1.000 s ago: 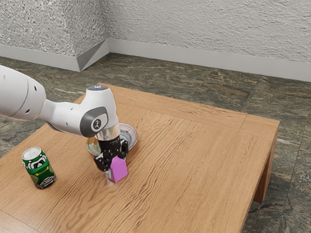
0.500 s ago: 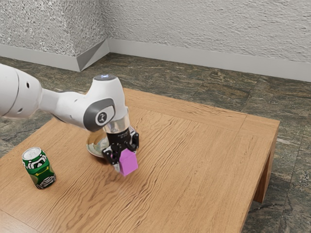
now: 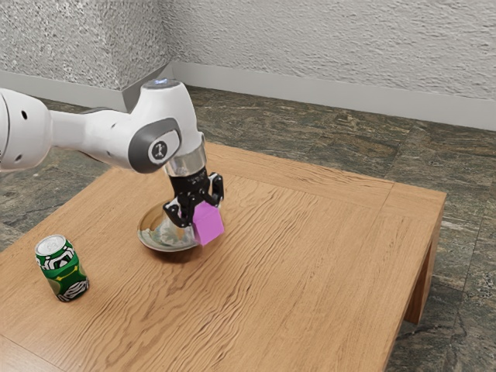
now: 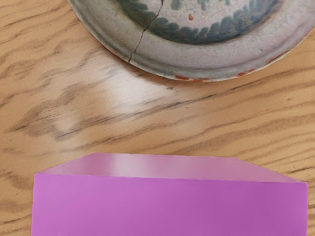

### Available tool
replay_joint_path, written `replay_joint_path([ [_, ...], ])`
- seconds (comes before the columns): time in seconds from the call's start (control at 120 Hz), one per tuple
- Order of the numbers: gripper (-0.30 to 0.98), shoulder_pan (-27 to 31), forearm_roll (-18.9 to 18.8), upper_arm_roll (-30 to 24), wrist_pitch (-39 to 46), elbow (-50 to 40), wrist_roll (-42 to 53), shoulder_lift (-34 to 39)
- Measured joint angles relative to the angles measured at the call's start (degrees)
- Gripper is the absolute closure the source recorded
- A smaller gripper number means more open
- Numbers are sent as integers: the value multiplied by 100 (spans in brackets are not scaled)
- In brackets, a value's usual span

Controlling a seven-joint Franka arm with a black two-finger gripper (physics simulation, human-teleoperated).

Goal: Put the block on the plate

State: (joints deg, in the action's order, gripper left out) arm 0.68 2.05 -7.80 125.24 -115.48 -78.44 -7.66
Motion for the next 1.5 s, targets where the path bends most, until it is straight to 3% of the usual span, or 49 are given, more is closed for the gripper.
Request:
replay_joint_path([
  [0.575,30,811,-288,62,-273,981,21,-880],
  [1.283,30,1176,-508,42,-218,1986,30,-2434],
  [1.5,16,1231,-542,42,24,1990,41,-2488],
])
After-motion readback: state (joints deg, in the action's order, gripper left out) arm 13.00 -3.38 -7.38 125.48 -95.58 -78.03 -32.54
